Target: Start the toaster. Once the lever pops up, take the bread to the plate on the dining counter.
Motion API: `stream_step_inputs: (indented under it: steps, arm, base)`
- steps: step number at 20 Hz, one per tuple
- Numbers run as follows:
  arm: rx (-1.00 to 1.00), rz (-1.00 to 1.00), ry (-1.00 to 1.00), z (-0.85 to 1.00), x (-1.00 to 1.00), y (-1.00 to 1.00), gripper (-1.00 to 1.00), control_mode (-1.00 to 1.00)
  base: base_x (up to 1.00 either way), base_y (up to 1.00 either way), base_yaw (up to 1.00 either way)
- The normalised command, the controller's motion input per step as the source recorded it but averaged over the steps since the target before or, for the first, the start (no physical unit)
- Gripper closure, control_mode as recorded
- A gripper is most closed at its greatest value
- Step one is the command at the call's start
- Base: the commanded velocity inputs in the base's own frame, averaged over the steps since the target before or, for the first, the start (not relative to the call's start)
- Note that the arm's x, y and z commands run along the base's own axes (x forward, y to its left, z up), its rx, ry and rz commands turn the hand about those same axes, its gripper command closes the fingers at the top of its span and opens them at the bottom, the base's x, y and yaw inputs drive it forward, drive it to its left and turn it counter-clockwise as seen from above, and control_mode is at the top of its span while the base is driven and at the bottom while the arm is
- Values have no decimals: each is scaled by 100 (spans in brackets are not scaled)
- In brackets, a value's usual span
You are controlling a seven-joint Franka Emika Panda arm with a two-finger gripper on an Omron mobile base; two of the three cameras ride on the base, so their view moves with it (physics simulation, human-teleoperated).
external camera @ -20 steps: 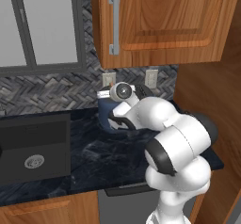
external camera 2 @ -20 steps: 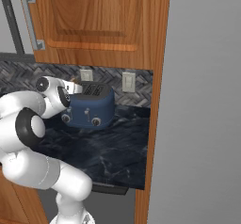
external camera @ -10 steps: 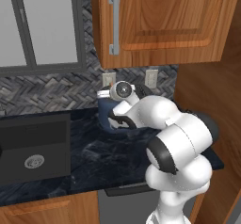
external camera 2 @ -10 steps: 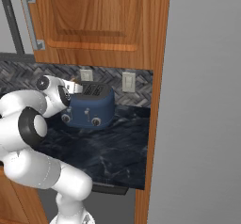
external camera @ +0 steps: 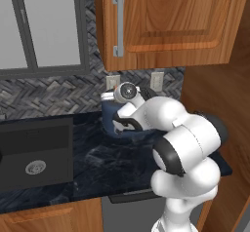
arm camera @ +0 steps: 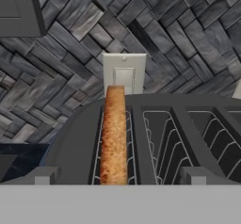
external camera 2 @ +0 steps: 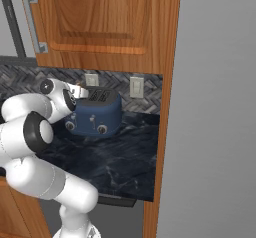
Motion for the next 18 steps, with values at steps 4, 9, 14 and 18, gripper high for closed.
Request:
stream_step_inputs:
  steps: [4, 9, 14, 18]
  arm:
    - [0, 0, 1, 0, 2, 0, -100, -100]
    - [0, 0, 1, 0, 2, 0, -100, -100]
    - [0, 0, 2, 0, 3, 0, -100, -100]
    - [0, 0, 2, 0, 2, 0, -100, -100]
  base:
    - [0, 0, 0]
    - [0, 0, 0]
    - [0, 0, 0]
    - [0, 0, 0]
